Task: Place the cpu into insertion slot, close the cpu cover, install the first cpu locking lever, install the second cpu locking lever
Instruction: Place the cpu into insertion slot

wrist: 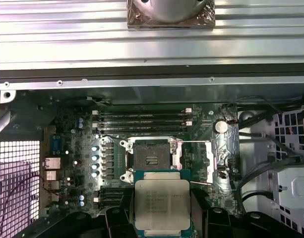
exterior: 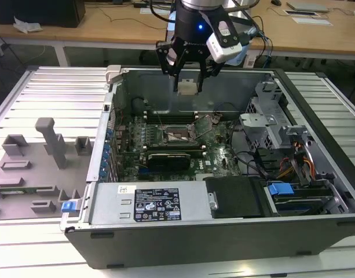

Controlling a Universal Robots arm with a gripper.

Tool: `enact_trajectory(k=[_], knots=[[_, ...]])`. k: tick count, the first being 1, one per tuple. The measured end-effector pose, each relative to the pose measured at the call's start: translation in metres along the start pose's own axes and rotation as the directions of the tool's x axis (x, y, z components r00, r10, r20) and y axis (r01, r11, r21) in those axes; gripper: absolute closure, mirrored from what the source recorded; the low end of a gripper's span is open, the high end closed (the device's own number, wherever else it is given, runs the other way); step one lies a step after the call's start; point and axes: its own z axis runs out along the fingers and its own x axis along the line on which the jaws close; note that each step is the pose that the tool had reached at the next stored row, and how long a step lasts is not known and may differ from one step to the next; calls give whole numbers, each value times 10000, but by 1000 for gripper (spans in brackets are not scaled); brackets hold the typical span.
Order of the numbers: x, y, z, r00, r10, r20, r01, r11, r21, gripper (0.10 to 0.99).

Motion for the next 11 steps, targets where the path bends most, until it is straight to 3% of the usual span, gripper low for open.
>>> enact_trajectory(k=[5, 11], knots=[[4, -4, 116, 10000, 0, 9, 0, 10000, 1, 545], [23, -20, 337, 10000, -5, 52, 5, 10000, 0, 545]])
